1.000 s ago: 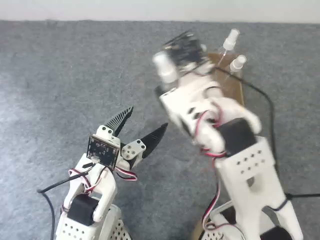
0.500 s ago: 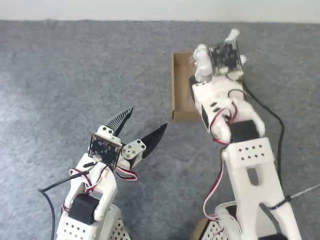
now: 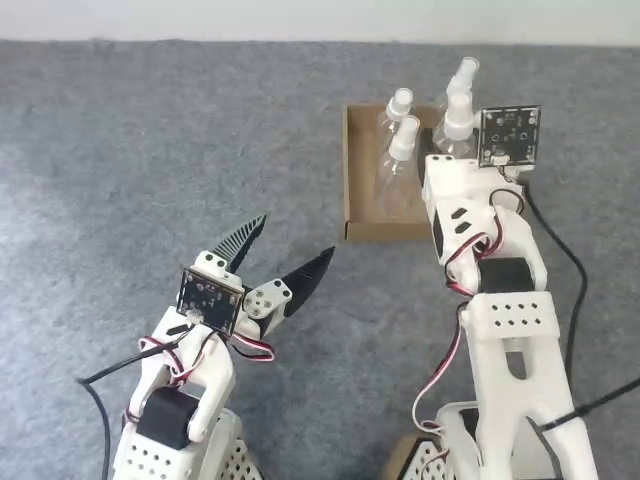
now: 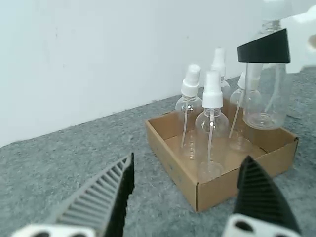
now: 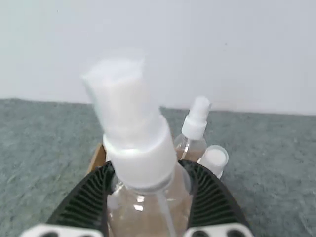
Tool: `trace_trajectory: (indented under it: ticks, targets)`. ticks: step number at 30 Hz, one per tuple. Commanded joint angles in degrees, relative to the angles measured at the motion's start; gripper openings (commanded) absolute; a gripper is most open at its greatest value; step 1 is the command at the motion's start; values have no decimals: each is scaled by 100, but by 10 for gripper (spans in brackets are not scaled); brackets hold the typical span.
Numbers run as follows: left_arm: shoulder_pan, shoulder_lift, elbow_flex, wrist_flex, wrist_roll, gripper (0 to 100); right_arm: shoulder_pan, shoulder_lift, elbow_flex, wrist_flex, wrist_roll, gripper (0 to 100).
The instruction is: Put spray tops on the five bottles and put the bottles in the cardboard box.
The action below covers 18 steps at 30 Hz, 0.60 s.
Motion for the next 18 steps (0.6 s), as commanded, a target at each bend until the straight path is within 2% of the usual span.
trace_trajectory:
  ticks: [1, 9, 18]
  targets:
    - [-9, 18, -31, -141, -62, 316, 154, 40, -62, -462, -79, 6]
    - [0, 18, -31, -141, -53, 316, 189, 945, -62, -1253, -79, 6]
    - [0, 18, -31, -141, -53, 316, 207, 1552, -70, -1622, -79, 6]
